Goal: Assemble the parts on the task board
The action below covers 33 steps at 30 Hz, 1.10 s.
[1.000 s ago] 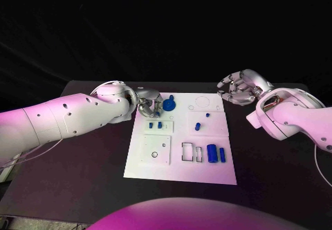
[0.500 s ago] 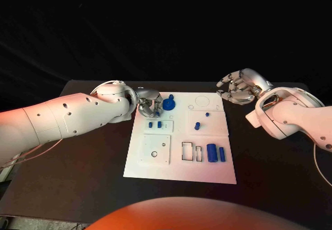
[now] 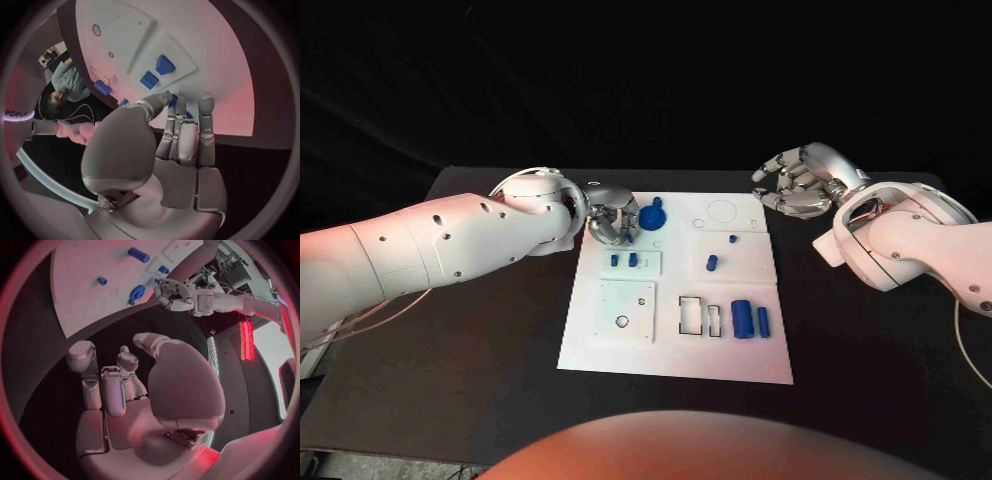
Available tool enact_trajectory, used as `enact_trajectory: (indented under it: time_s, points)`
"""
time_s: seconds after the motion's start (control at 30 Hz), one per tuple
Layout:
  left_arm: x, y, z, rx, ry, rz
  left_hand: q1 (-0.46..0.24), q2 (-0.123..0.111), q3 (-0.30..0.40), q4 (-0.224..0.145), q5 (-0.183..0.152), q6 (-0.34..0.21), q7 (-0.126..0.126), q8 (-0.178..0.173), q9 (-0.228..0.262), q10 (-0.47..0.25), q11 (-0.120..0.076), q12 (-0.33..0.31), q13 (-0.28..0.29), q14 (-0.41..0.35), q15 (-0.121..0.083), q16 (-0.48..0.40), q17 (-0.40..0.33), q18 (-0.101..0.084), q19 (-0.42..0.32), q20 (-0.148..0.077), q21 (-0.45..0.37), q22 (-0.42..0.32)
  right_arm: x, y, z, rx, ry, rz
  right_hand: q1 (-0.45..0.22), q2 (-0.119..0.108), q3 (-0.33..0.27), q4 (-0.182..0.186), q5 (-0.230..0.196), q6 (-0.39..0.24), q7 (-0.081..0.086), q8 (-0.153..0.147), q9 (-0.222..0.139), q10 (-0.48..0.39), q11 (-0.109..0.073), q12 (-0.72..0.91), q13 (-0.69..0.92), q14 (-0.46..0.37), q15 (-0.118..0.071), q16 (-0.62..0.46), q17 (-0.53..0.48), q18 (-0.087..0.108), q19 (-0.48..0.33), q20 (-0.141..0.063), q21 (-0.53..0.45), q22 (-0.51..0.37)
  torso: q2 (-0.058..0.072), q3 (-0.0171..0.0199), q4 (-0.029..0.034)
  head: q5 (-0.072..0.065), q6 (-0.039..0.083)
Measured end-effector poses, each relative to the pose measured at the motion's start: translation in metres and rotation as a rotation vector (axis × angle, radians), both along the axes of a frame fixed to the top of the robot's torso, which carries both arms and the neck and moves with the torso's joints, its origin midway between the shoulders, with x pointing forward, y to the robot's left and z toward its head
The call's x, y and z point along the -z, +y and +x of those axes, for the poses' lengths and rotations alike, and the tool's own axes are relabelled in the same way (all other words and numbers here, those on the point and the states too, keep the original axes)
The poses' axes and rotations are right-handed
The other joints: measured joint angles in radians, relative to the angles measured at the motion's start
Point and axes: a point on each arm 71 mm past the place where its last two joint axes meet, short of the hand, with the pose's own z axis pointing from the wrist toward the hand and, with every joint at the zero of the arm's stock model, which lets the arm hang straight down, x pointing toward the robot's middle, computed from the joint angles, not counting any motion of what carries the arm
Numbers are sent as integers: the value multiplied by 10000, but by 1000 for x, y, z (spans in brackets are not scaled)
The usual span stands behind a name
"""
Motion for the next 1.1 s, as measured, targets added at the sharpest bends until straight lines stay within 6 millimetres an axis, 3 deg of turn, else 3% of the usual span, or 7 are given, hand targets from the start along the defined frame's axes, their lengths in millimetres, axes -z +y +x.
enact_trajectory:
  time_s: [0.63,1.1]
  points:
    - [1,0,0,13,52,65,-187,-187,-183,128,143,-209,74,-269,-3,-74,72,-86,-31,-74,73,0,-10,0,-73,72,-148,-14,0,0,0,-15,13,-3,0,0,0,0,61,0,0,0,7,0,0,0,1,0,0,0,-2,0,0,0,-46,-13,-1,7,-4,-12,-1]
    - [2,1,0,-78,85,146,-396,-316,-385,331,441,-480,125,-579,-28,-109,106,-86,-31,-111,111,0,-55,0,-73,72,-257,-38,1,0,0,-21,53,-33,0,0,-1,0,61,0,0,0,7,0,0,0,-9,0,0,-40,-3,0,0,0,-46,-27,-6,7,-2,-21,-1]
